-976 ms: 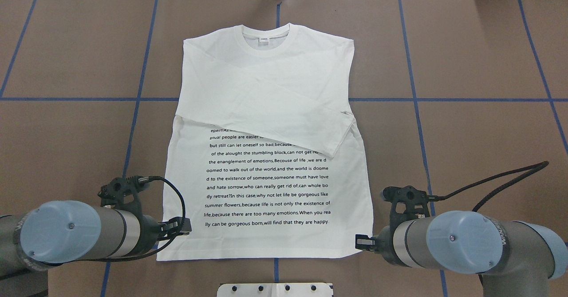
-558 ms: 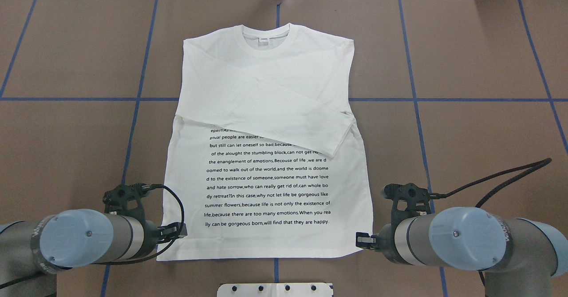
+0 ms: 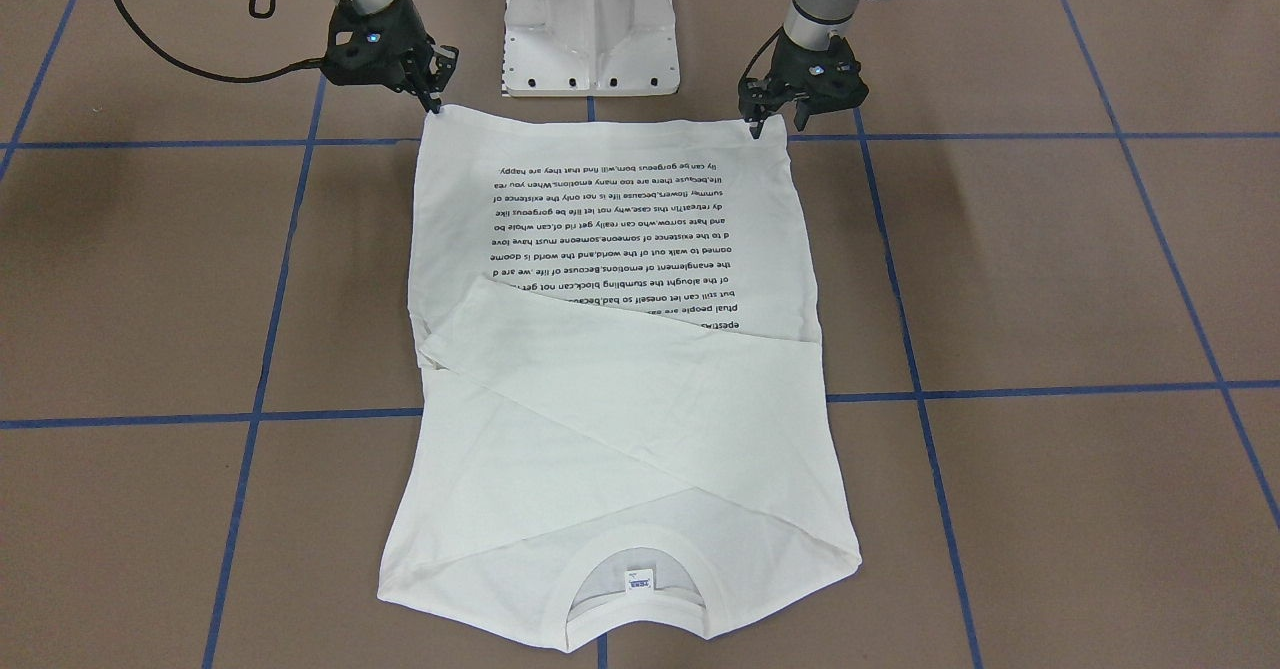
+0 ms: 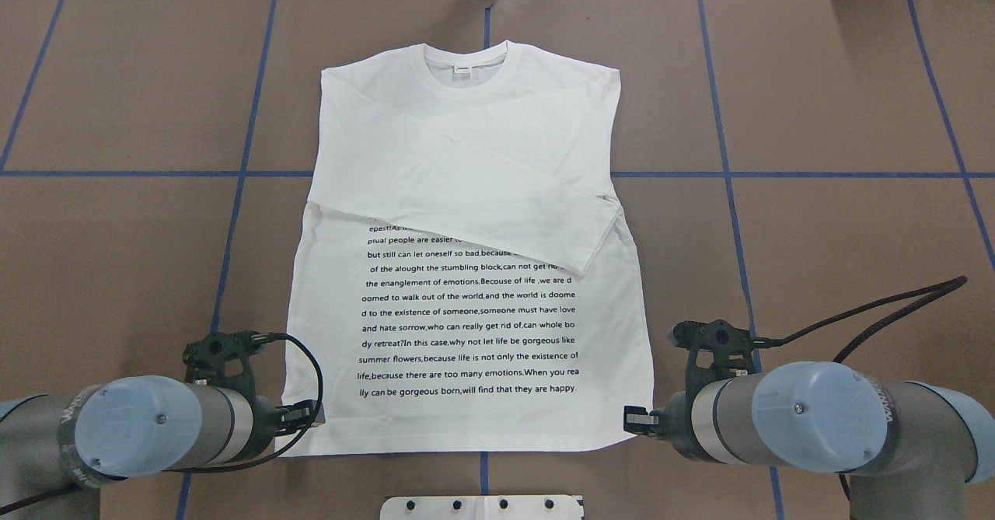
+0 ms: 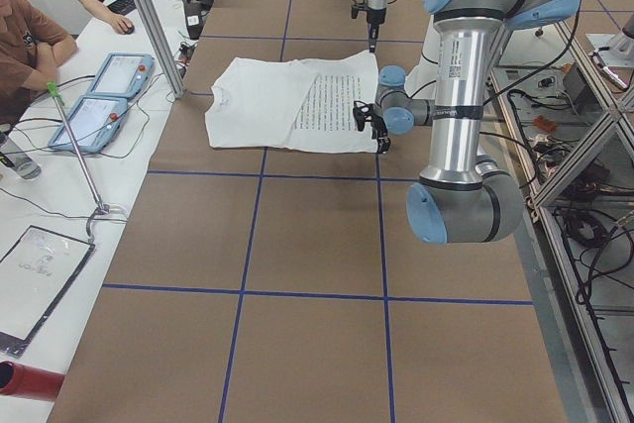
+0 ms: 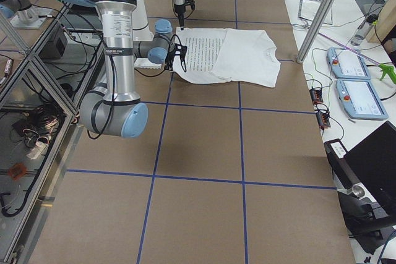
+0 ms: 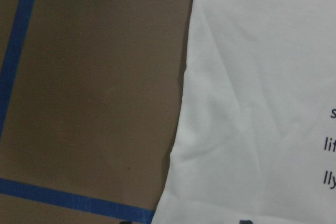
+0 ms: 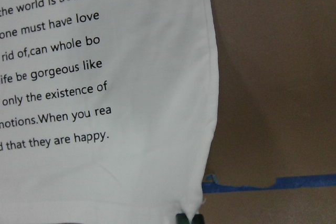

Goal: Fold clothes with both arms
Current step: 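Lower both grippers onto the hem corners nearest the robot and grasp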

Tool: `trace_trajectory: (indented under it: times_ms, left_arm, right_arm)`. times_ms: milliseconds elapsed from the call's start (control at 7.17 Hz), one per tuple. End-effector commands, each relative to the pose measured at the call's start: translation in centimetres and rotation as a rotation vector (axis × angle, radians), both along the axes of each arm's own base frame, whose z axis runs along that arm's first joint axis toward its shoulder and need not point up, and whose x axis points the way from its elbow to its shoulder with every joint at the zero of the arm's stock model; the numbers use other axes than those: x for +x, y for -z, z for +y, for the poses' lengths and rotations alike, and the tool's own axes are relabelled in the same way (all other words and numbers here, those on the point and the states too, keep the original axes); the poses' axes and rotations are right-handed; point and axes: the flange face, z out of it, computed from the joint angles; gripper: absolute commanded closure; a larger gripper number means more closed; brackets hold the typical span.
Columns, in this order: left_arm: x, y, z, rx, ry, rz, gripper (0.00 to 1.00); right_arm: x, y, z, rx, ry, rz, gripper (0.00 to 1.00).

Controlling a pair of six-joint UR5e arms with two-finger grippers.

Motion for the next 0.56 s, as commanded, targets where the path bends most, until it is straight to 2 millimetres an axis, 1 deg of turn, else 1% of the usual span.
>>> trace_trajectory:
  times_ms: [0,418]
  left_arm:
    - [0.09,-0.34,0.08,-0.001,-0.004,-0.008,0.36]
    - [0.19,-0.49,0.46,-0.004,-0.011,-0.011,0.39]
  right_arm:
    - [0.17,0.09,-0.2,-0.001,-0.003,-0.002,1.0]
    - [0.52,0.18,-0.63,-0.015,0.0,-0.007,1.0]
